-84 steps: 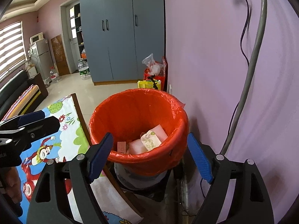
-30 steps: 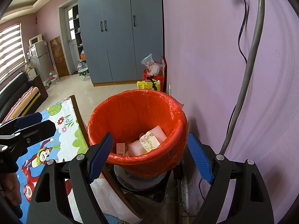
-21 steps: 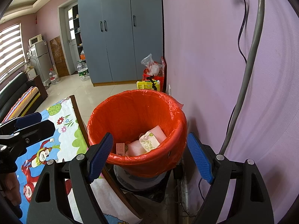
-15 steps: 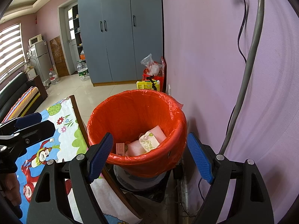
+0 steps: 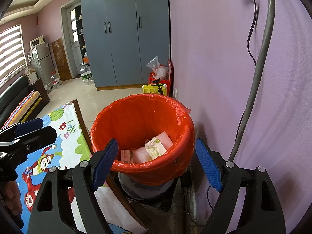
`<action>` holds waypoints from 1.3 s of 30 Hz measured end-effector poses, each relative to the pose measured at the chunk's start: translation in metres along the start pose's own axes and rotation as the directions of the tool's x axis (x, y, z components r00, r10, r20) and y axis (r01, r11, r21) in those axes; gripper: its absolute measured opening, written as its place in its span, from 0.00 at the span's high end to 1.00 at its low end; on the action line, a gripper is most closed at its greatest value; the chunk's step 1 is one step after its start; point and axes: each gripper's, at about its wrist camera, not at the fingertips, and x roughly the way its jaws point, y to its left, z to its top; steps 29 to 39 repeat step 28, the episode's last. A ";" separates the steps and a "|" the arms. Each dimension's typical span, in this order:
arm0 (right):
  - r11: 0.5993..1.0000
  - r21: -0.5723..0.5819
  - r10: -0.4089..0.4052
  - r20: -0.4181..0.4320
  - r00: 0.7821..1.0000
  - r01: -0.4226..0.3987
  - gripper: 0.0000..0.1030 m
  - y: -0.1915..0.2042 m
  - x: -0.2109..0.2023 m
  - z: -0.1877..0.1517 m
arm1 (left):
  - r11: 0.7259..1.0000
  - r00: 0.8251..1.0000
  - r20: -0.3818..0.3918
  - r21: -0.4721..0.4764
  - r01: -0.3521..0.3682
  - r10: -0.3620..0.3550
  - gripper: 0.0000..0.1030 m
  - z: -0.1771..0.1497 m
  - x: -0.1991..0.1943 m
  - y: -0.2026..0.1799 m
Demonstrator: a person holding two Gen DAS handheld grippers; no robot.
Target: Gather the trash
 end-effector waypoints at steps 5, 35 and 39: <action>1.000 0.001 -0.001 0.000 1.000 0.001 0.25 0.000 0.000 0.000 | 1.000 1.000 -0.003 -0.002 0.002 -0.002 0.15 -0.001 0.001 0.000; 1.000 0.001 -0.002 0.000 1.000 0.002 0.25 -0.001 0.000 0.000 | 1.000 1.000 -0.001 0.018 0.004 -0.004 0.15 0.000 0.002 -0.002; 1.000 0.001 -0.002 0.000 1.000 0.002 0.25 -0.001 0.000 0.000 | 1.000 1.000 -0.001 0.018 0.004 -0.004 0.15 0.000 0.002 -0.002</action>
